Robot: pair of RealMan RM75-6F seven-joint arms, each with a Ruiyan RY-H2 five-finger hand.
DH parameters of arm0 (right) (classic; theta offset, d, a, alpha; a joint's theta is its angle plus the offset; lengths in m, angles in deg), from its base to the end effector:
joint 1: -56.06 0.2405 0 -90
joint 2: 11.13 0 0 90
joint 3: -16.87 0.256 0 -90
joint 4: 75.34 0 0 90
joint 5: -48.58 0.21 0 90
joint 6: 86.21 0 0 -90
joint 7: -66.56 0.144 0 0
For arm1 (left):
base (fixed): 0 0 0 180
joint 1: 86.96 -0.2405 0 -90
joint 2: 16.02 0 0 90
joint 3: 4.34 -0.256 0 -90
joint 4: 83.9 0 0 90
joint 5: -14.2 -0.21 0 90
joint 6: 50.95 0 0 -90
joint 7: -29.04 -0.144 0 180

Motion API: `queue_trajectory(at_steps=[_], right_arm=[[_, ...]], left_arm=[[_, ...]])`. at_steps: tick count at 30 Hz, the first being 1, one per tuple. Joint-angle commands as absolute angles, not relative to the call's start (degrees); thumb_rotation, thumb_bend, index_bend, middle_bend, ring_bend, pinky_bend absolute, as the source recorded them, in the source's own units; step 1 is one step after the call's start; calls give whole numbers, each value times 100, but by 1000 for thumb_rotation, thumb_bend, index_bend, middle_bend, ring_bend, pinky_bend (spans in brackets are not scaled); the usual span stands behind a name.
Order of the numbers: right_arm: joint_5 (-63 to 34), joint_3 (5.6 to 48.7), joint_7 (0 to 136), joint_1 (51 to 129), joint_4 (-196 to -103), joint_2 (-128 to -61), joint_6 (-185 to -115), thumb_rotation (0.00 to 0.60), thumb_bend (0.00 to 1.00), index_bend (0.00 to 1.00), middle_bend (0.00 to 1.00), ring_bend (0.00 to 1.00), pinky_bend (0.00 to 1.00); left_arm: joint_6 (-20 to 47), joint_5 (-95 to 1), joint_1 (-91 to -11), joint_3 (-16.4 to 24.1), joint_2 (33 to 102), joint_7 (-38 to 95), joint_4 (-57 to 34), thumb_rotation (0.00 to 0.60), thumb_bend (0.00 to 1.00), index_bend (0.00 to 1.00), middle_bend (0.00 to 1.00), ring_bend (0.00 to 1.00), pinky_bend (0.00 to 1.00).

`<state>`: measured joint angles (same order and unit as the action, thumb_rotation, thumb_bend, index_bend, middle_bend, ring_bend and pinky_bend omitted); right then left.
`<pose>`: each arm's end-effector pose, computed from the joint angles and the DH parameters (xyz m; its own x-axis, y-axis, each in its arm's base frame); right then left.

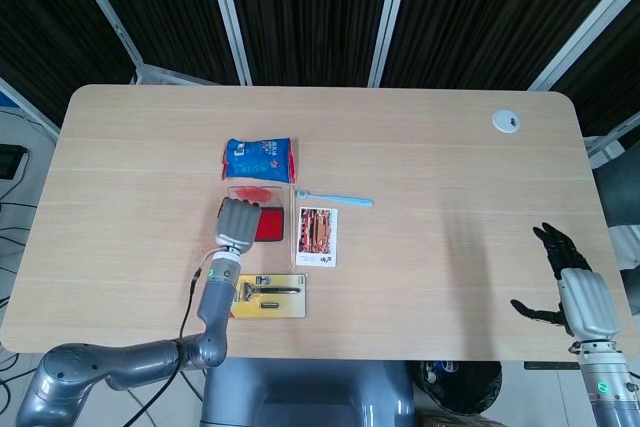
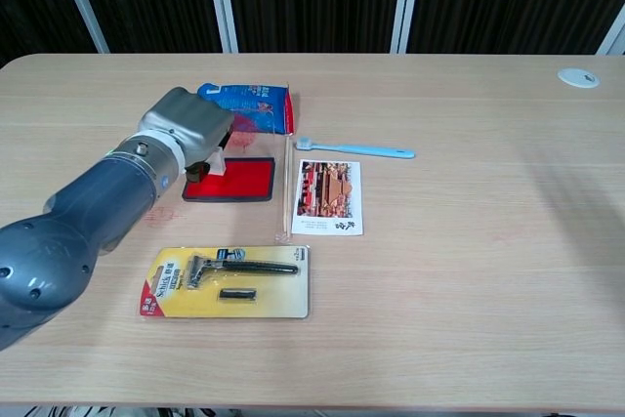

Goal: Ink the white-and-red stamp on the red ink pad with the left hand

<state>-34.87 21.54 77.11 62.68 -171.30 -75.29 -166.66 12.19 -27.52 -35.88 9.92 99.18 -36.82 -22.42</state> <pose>-0.2993 -0.1955 0.1487 0.1512 -0.0468 0.9874 -0.9884 0.0051 0.1516 -0.1209 0.3584 -0.1130 0.8433 0.1583 0.5136 0.5373 -0.2288 -0.8118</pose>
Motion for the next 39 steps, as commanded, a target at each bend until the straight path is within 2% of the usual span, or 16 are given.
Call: queue_trajectory(at_steps=[1, 39], right_arm=[[-3490, 2156, 7721, 6266, -17130, -7530, -16671, 600, 155, 0, 0, 0, 181], [-3478, 2162, 7724, 6264, -17122, -7538, -16677, 600, 155, 0, 0, 0, 181]], left_arm=[[1192, -2752, -3594, 958, 9946, -3678, -2305, 600, 532, 723, 730, 543, 577], [1245, -2720, -3618, 933, 9744, -3745, -2072, 600, 532, 729, 736, 545, 579]])
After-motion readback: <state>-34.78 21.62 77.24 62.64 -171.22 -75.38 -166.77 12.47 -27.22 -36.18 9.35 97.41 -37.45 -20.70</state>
